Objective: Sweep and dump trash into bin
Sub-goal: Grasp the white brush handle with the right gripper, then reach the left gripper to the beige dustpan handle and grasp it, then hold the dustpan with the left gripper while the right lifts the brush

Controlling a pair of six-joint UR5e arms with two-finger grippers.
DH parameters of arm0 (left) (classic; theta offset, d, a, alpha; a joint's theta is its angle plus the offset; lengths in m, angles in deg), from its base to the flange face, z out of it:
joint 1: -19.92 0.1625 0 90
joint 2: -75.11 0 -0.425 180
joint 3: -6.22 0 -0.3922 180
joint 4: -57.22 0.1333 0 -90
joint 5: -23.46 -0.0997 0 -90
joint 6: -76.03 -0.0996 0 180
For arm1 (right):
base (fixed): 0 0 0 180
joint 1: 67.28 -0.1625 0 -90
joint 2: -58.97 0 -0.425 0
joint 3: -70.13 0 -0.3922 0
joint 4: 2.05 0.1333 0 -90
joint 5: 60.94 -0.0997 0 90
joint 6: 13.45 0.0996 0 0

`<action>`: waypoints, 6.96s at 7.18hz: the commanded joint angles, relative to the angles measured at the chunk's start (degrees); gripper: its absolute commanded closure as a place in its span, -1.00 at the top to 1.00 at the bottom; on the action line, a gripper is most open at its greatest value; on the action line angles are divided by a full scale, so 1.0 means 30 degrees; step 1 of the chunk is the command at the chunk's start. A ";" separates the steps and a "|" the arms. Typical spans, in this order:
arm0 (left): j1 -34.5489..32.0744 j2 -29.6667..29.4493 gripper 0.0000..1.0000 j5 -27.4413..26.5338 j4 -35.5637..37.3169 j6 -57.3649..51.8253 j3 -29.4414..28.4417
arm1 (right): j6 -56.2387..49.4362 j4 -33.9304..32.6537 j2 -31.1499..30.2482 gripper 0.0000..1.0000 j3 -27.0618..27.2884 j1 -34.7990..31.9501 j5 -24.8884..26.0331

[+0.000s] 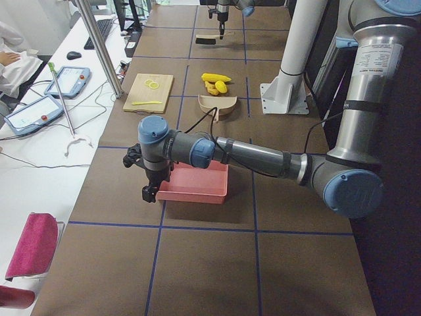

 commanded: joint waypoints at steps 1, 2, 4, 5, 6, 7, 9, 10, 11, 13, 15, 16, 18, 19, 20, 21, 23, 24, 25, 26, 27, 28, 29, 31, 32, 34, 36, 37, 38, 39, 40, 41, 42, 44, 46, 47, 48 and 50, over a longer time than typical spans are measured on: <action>0.0078 0.0011 1.00 0.1476 -0.1595 0.0042 0.0388 | 0.0039 -0.0013 0.0164 -1.00 0.0030 -0.0003 0.0114; 0.0978 -0.0048 1.00 0.1479 -0.4104 0.0015 0.0681 | 0.0039 0.0015 0.0165 -1.00 0.0029 -0.0004 0.0115; 0.3902 -0.0106 1.00 0.1275 -0.7200 0.0073 0.1879 | 0.0068 0.0016 0.0136 -1.00 0.0058 -0.0033 0.0086; 0.5541 -0.0455 1.00 0.1187 -0.7177 0.0102 0.3046 | 0.0068 0.0016 0.0136 -1.00 0.0030 -0.0033 0.0086; 0.6746 -0.1532 1.00 0.1273 -0.7089 0.0102 0.4014 | 0.0068 0.0016 0.0107 -1.00 0.0058 -0.0033 0.0115; 0.8354 -0.2181 1.00 0.1332 -0.7060 0.0131 0.4575 | 0.0068 0.0016 0.0106 -1.00 0.0030 -0.0033 0.0144; 1.0908 -0.2449 1.00 0.1186 -0.7583 -0.0131 0.4901 | 0.0068 0.0016 0.0106 -1.00 0.0000 -0.0033 0.0145; 1.2253 -0.2509 0.97 0.0925 -0.7848 -0.0132 0.4903 | 0.0068 0.0016 0.0106 -1.00 0.0029 -0.0004 0.0116; 1.3948 -0.2480 0.96 -0.1427 -0.8314 -0.0161 0.4903 | 0.0068 0.0016 0.0106 -1.00 0.0000 -0.0004 0.0115; 1.6301 -0.2480 0.97 -0.3383 -0.8787 -0.0161 0.4700 | 0.0068 0.0016 0.0106 -1.00 0.0000 -0.0033 0.0115; 1.6806 -0.2538 0.97 -0.3414 -0.8875 -0.0132 0.4494 | 0.0068 0.0016 0.0106 -1.00 -0.0029 -0.0004 0.0115; 1.7068 -0.2626 0.96 -0.3414 -0.8905 -0.0161 0.4261 | 0.0068 0.0016 0.0106 -1.00 -0.0029 -0.0004 0.0115; 1.7129 -0.2978 0.96 -0.3414 -0.9952 -0.0161 0.3093 | 0.0068 0.0016 0.0106 -1.00 -0.0058 -0.0004 0.0115; 1.7130 -0.3007 0.96 -0.3385 -1.0859 -0.0132 0.2507 | 0.0068 0.0016 0.0106 -1.00 -0.0087 -0.0004 0.0115; 1.7130 -0.3036 0.96 -0.3385 -1.0984 -0.0132 0.2327 | 0.0068 0.0016 0.0106 -1.00 -0.0088 -0.0004 0.0115; 1.7130 -0.3298 0.96 -0.3385 -1.0985 -0.0132 0.1919 | 0.0068 0.0016 0.0106 -1.00 -0.0117 -0.0004 0.0115; 1.7391 -0.3534 0.95 -0.3385 -1.1014 -0.0132 0.1156 | 0.0068 0.0016 0.0106 -1.00 -0.0146 -0.0004 0.0115; 1.7567 -0.3825 0.92 -0.3385 -1.0985 -0.0132 0.0805 | 0.0068 0.0016 0.0106 -1.00 -0.0146 -0.0004 0.0115; 1.7598 -0.3973 0.80 -0.3356 -1.0985 -0.0161 0.0685 | 0.0068 0.0016 0.0106 -1.00 -0.0146 -0.0004 0.0115; 1.7598 -0.4032 0.49 -0.3355 -1.1014 -0.0190 0.0771 | 0.0068 0.0016 0.0106 -1.00 -0.0146 -0.0004 0.0115; 1.7598 -0.4207 0.13 -0.3413 -1.0898 -0.0191 0.0743 | 0.0068 0.0016 0.0106 -1.00 -0.0146 -0.0004 0.0115; 1.7598 -0.4383 -0.13 -0.3414 -1.0868 -0.0191 0.0772 | 0.0068 0.0016 0.0106 -1.00 -0.0146 -0.0004 0.0115; 1.7569 -0.4384 -0.38 -0.3443 -1.0868 -0.0191 0.0801 | 0.0068 0.0016 0.0106 -1.00 -0.0146 -0.0004 0.0115; 1.7016 -0.4384 -0.58 -0.3473 -1.0839 -0.0220 0.1064 | 0.0068 0.0016 0.0106 -1.00 -0.0146 -0.0004 0.0115; 1.6751 -0.4384 -0.70 -0.3444 -1.0751 -0.0336 0.1065 | 0.0068 0.0016 0.0106 -1.00 -0.0146 -0.0004 0.0115; 1.6544 -0.4355 -0.90 -0.3443 -1.0111 -0.0424 0.1094 | 0.0068 0.0016 0.0106 -1.00 -0.0117 -0.0004 0.0115; 1.6485 -0.4443 -1.00 -0.3443 -0.8558 -0.2647 0.1298 | 0.0097 0.0016 0.0106 -1.00 -0.0088 -0.0004 0.0115; 1.6456 -0.4530 -1.00 -0.3385 -0.8553 -0.2681 0.1300 | 0.0155 0.0016 0.0106 -1.00 -0.0088 -0.0004 0.0057; 1.6514 -0.4705 -1.00 -0.3356 -0.8524 -0.2652 0.1271 | 0.0388 0.0016 0.0135 -1.00 -0.0030 0.0025 -0.0088; 1.6572 -0.4794 -1.00 -0.3384 -0.8408 -0.2478 0.1299 | 0.1318 0.0045 0.0194 -1.00 0.0087 0.0084 -0.0148; 1.6631 -0.4969 -1.00 -0.3385 -0.8059 -0.2418 0.1300 | 0.2604 -0.0071 0.0774 -1.00 0.0436 0.0316 -0.0235; 1.6631 -0.5057 -1.00 -0.3414 -0.7910 -0.2359 0.1271 | 0.4183 -0.0101 0.1215 -1.00 0.0904 0.1160 -0.0207; 1.6660 -0.5087 -1.00 -0.3414 -0.7648 -0.2069 0.1270 | 0.5968 -0.0189 0.1655 -1.00 0.1401 0.2096 -0.0091; 1.6719 -0.5087 -1.00 -0.3414 -0.7645 -0.1949 0.1183 | 0.7621 -0.0218 0.2331 -1.00 0.2019 0.3302 0.0086; 1.6719 -0.5087 -1.00 -0.3443 -0.7645 -0.1949 0.1124 | 0.9057 -0.0248 0.3498 -1.00 0.2139 0.4443 0.0347; 1.6777 -0.5087 -1.00 -0.3443 -0.7645 -0.1949 0.1124 | 0.9961 -0.0277 0.4085 -1.00 0.2139 0.5378 0.0872; 1.6778 -0.5087 -1.00 -0.3443 -0.7645 -0.1949 0.1095 | 1.1159 -0.0277 0.4584 -1.00 0.2139 0.6605 0.1602; 1.6778 -0.5087 -1.00 -0.3443 -0.7645 -0.1775 0.1123 | 1.1873 -0.0510 0.5202 -1.00 0.2110 0.8137 0.2719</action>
